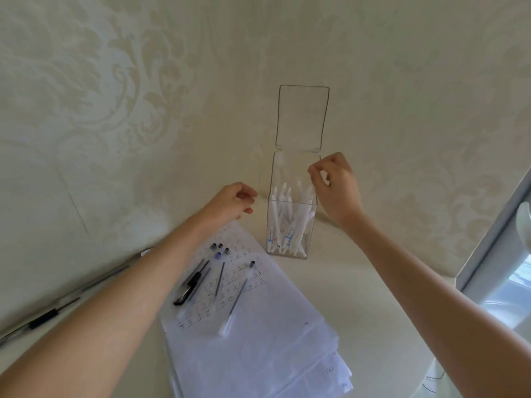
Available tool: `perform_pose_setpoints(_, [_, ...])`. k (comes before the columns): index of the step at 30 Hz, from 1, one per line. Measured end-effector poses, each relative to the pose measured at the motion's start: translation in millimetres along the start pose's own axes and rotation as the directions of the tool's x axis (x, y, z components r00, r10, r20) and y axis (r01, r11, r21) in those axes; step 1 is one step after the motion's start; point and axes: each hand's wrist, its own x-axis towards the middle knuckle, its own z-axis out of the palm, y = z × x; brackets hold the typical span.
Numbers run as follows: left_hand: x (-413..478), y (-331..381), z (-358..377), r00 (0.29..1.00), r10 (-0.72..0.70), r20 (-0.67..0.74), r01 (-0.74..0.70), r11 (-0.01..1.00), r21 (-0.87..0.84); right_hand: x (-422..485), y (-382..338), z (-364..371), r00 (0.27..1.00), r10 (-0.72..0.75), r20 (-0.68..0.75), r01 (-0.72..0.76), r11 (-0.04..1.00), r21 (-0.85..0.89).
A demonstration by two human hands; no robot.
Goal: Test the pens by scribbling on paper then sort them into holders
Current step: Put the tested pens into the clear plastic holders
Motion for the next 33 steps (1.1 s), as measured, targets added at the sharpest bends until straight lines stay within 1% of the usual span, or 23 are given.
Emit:
perform_pose_setpoints(1, [-3.7, -1.8, -9.1, 1.000, -0.001, -0.017, 0.001, 1.000, 0.001, -4.4, -3.4, 0.9, 0.999, -0.015, -0.045, 0.017, 0.999, 0.037])
perform_pose_setpoints(2, [-8.4, -4.8, -17.8, 0.999, -0.005, -0.033, 0.005, 1.000, 0.004, -9.7, -7.9, 2.9, 0.999, -0.038, -0.037, 0.040, 0.998, 0.054])
perform_pose_setpoints(3, [-14.3, -9.3, -26.0, 0.999, -0.017, -0.048, 0.017, 1.000, 0.008, -16.6, -13.9, 6.0, 0.998, -0.061, 0.019, 0.060, 0.996, 0.061])
perform_pose_setpoints(5, [-29.4, -21.1, -39.8, 0.997, -0.053, -0.063, 0.054, 0.998, 0.018, -34.2, -30.6, 14.0, 0.973, -0.133, 0.187, 0.124, 0.991, 0.055])
perform_pose_setpoints(7, [-47.2, -36.6, -51.1, 0.994, -0.085, -0.066, 0.088, 0.995, 0.047, -54.0, -48.9, 24.7, 0.917, -0.227, 0.328, 0.228, 0.973, 0.035])
perform_pose_setpoints(8, [-57.2, -45.1, -56.9, 0.993, -0.091, -0.078, 0.097, 0.992, 0.082, -64.4, -57.2, 31.6, 0.888, -0.248, 0.387, 0.265, 0.964, 0.011])
perform_pose_setpoints(9, [-67.2, -54.6, -63.3, 0.990, -0.089, -0.107, 0.103, 0.986, 0.130, -74.5, -64.4, 38.9, 0.867, -0.236, 0.438, 0.272, 0.962, -0.020])
perform_pose_setpoints(10, [-77.2, -63.9, -69.7, 0.985, -0.082, -0.152, 0.110, 0.977, 0.184, -83.3, -70.3, 45.9, 0.853, -0.178, 0.491, 0.238, 0.969, -0.061])
perform_pose_setpoints(11, [-87.7, -74.0, -76.5, 0.974, -0.080, -0.211, 0.130, 0.963, 0.236, -90.6, -74.6, 52.4, 0.830, -0.080, 0.552, 0.176, 0.977, -0.124])
perform_pose_setpoints(13, [-110.5, -94.5, -91.0, 0.931, -0.093, -0.353, 0.216, 0.919, 0.329, -103.0, -79.8, 63.7, 0.744, 0.143, 0.653, 0.087, 0.948, -0.306])
perform_pose_setpoints(14, [-122.1, -104.6, -99.0, 0.898, -0.105, -0.428, 0.278, 0.889, 0.364, -108.1, -80.7, 67.9, 0.708, 0.223, 0.670, 0.078, 0.919, -0.387])
perform_pose_setpoints(15, [-133.4, -114.5, -107.2, 0.864, -0.117, -0.490, 0.336, 0.857, 0.389, -112.2, -81.7, 71.0, 0.687, 0.276, 0.672, 0.077, 0.892, -0.445])
perform_pose_setpoints(17, [-154.6, -132.1, -121.1, 0.828, -0.127, -0.546, 0.419, 0.788, 0.451, -117.8, -84.5, 75.6, 0.690, 0.316, 0.651, 0.059, 0.872, -0.486])
perform_pose_setpoints(18, [-163.8, -138.0, -126.0, 0.824, -0.153, -0.546, 0.463, 0.737, 0.492, -119.2, -87.4, 78.5, 0.700, 0.318, 0.640, 0.048, 0.873, -0.486])
perform_pose_setpoints(20, [-176.2, -146.9, -130.6, 0.824, -0.252, -0.508, 0.542, 0.612, 0.575, -120.6, -95.9, 83.3, 0.709, 0.309, 0.634, 0.033, 0.884, -0.467])
perform_pose_setpoints(21, [-179.8, -149.8, -130.6, 0.825, -0.299, -0.480, 0.558, 0.567, 0.606, -121.2, -100.7, 86.2, 0.702, 0.307, 0.642, 0.023, 0.892, -0.452])
perform_pose_setpoints(22, [-182.0, -150.7, -128.8, 0.826, -0.328, -0.459, 0.562, 0.546, 0.621, -122.2, -105.2, 89.2, 0.690, 0.309, 0.655, 0.011, 0.900, -0.436])
perform_pose_setpoints(26, [-185.0, -142.9, -116.9, 0.823, -0.361, -0.439, 0.568, 0.565, 0.599, -129.5, -123.5, 98.8, 0.647, 0.312, 0.695, 0.020, 0.905, -0.424])
perform_pose_setpoints(29, [-182.5, -134.3, -107.2, 0.823, -0.405, -0.398, 0.568, 0.588, 0.576, -137.3, -137.0, 103.0, 0.655, 0.301, 0.693, 0.023, 0.909, -0.416])
perform_pose_setpoints(31, [-179.1, -132.1, -102.5, 0.818, -0.439, -0.372, 0.573, 0.569, 0.589, -141.4, -144.9, 106.1, 0.673, 0.276, 0.686, 0.051, 0.908, -0.416])
perform_pose_setpoints(33, [-174.5, -130.6, -97.7, 0.811, -0.455, -0.367, 0.580, 0.548, 0.602, -143.6, -149.7, 113.5, 0.675, 0.217, 0.705, 0.110, 0.916, -0.386])
